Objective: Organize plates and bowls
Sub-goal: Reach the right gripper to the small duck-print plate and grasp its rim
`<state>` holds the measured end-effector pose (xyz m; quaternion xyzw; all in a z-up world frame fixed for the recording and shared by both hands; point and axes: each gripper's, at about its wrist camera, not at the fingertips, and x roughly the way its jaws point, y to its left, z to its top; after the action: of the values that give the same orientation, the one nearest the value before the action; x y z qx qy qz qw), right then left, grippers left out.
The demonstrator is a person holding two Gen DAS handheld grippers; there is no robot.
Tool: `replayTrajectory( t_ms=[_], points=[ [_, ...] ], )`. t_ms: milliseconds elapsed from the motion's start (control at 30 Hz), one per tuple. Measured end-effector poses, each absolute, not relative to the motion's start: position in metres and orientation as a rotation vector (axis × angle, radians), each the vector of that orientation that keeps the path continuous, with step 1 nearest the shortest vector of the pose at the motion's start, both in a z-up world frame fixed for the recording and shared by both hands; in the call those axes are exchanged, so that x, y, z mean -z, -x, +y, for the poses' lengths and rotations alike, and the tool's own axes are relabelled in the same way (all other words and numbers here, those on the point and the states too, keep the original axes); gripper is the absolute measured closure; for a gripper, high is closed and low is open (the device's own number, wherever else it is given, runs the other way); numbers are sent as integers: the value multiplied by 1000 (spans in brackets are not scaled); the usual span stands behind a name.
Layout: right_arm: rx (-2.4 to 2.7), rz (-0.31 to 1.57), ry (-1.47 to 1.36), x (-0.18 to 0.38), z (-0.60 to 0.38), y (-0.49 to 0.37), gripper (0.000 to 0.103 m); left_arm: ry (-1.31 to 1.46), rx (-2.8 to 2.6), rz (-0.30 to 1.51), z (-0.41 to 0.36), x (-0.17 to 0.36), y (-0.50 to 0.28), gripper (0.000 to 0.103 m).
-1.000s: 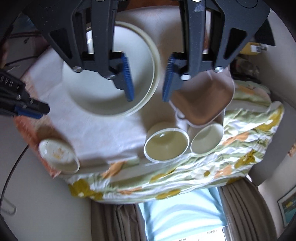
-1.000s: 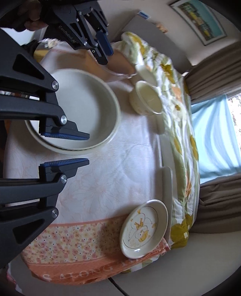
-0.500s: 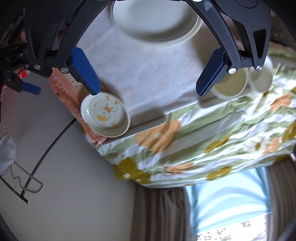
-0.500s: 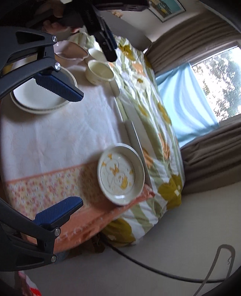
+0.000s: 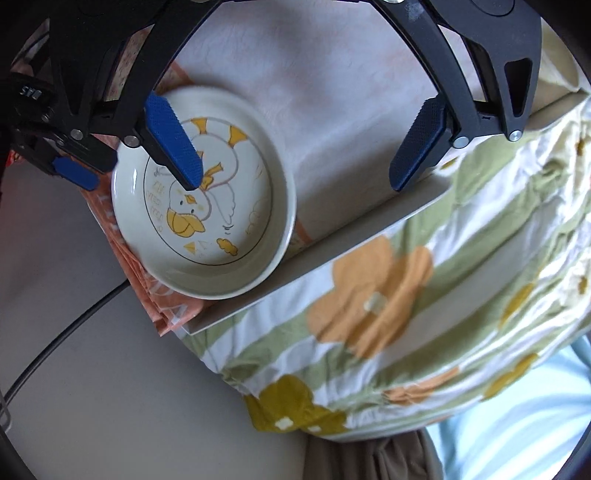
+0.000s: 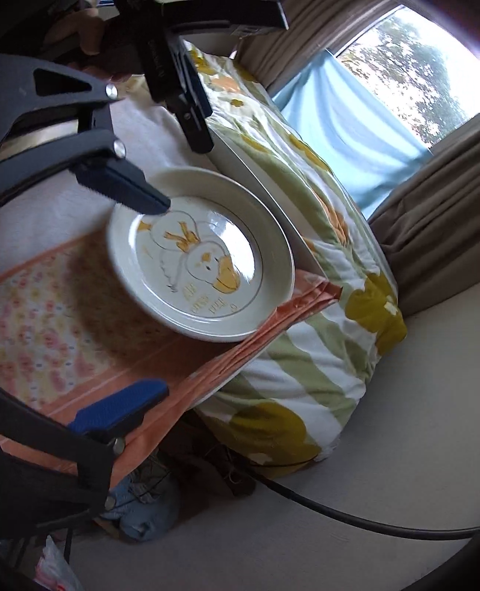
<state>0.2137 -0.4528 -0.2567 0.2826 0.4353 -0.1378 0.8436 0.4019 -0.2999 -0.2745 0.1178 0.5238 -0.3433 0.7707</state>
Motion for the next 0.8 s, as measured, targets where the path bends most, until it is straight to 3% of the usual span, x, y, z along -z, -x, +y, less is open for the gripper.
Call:
replayTrajectory(
  t_ms=[100, 167, 233, 333, 467, 533, 633, 800],
  points=[
    [293, 909, -630, 269, -462, -223, 43, -260, 770, 1163, -309, 289, -409, 25],
    [296, 903, -633, 274, -465, -229, 49, -280, 776, 1178, -315, 296, -412, 43],
    [299, 895, -621, 275, -465, -234, 56, -293, 779, 1187, -319, 301, -413, 51],
    [309, 886, -613, 277, -467, -238, 67, -300, 785, 1187, -320, 304, -414, 54],
    [334, 889, -599, 279, -467, -237, 76, -314, 794, 1184, -319, 304, -411, 78],
    [347, 894, -600, 281, -469, -237, 85, -315, 804, 1189, -319, 306, -410, 82],
    [340, 913, -584, 284, -472, -239, 89, -341, 805, 1169, -321, 305, -406, 85],
    [326, 925, -545, 283, -470, -239, 89, -357, 794, 1158, -321, 304, -403, 85]
  ],
)
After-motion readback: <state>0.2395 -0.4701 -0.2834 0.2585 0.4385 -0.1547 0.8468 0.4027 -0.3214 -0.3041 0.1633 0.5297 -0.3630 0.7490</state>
